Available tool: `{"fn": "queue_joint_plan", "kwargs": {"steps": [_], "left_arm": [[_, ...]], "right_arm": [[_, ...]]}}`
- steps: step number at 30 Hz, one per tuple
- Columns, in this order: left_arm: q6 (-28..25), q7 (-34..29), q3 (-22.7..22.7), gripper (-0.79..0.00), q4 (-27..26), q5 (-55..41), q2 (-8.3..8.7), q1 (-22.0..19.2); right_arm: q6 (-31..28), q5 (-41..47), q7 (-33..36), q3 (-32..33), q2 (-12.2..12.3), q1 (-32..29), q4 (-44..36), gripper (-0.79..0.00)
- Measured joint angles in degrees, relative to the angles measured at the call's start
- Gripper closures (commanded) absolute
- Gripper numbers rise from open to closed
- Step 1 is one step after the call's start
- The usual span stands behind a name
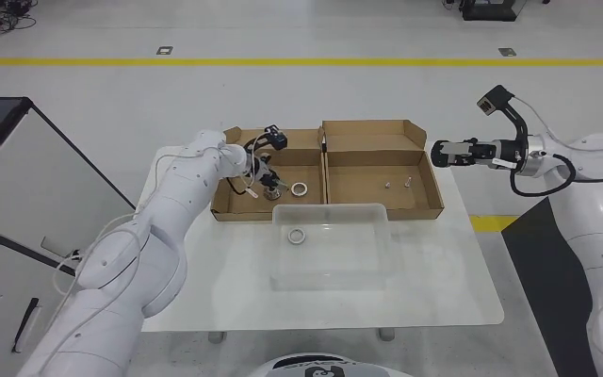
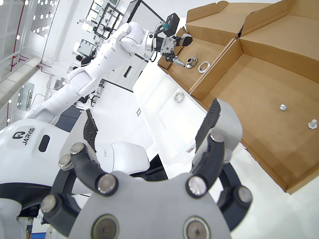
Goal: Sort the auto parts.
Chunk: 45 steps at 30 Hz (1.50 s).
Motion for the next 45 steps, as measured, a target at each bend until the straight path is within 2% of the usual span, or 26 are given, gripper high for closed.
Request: {"fn": "queue_joint_plan", "kwargs": {"steps": [6,11,17,29,33,35,40,45], "left_arm": [[-6.0,-4.0,-2.9,-0.785,-2.3,-6.5,0.59,-1.9],[-9.5,-8.0,-5.1,-0.785,-5.7,-10.6,2.0,-2.5],[-8.8,-12.9,-7.6,-0.785,-12.7,-16.4,3.73,-0.8],[-9.0,-11.7,-7.8,-0.785,-13.4,-16.0,3.83,-0.4],[-9.2,-8.7,-7.5,-0.785,-19.5,-7.9,5.23,0.6],[-8.1,-9.2,-7.2,-0.785,-23.2,-2.3,6.13,1.2],[-6.1,-14.8,-8.1,-0.785,-33.5,5.5,8.54,3.7],[-5.0,-22.0,-11.7,-0.785,-46.0,4.6,11.49,8.4]], "right_arm": [[0.0,0.0,0.0,0.0,0.0,0.0,0.0,-0.785],[0.0,0.0,0.0,0.0,0.0,0.0,0.0,-0.785],[0.0,0.0,0.0,0.0,0.0,0.0,0.0,-0.785],[0.0,0.0,0.0,0.0,0.0,0.0,0.0,-0.785],[0.0,0.0,0.0,0.0,0.0,0.0,0.0,-0.785],[0.0,0.0,0.0,0.0,0.0,0.0,0.0,-0.785],[0.0,0.0,0.0,0.0,0.0,0.0,0.0,-0.785],[0.0,0.0,0.0,0.0,0.0,0.0,0.0,-0.785]]}}
